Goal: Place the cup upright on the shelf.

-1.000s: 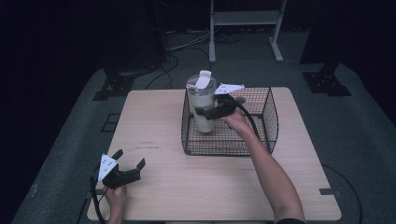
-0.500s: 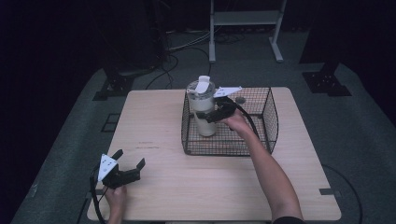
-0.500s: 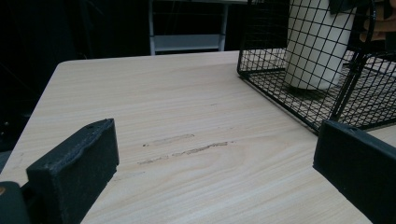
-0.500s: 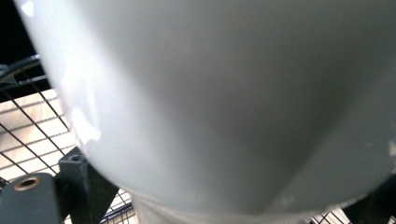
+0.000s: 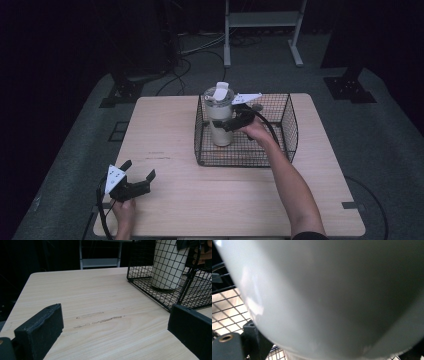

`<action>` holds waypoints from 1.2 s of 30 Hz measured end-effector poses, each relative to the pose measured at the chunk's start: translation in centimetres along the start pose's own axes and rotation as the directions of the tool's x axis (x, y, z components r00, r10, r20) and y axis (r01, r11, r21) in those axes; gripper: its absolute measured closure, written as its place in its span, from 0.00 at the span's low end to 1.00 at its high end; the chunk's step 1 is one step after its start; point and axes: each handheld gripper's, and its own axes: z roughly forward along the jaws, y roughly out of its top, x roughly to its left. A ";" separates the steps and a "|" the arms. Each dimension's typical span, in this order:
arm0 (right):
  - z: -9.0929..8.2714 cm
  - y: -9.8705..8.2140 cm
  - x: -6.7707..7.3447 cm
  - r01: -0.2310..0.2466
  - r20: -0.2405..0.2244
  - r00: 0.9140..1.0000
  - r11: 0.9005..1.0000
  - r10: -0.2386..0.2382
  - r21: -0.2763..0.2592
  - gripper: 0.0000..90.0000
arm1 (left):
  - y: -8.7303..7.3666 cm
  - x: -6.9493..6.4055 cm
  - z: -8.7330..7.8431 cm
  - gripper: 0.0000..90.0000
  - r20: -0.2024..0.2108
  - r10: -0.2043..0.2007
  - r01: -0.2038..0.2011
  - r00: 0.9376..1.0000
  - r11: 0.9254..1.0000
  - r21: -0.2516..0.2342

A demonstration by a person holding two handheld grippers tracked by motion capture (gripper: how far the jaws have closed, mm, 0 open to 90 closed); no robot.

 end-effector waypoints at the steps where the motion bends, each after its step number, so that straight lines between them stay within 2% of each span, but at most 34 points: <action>1: 0.0 0.0 0.0 0.004 -0.002 1.000 1.000 -0.004 0.007 0.09 | 0.0 0.0 0.0 0.00 0.000 0.001 -0.001 1.000 1.000 0.000; 5: -0.2 -0.1 0.0 0.036 -0.020 0.999 0.999 -0.035 0.014 0.09 | 0.0 0.0 0.0 0.00 0.001 0.006 -0.006 1.000 1.000 0.004; 36: -0.8 -0.8 0.1 0.043 -0.021 0.999 0.999 -0.043 -0.006 0.09 | 0.0 -0.1 0.1 0.00 0.000 0.001 -0.001 1.000 1.000 0.000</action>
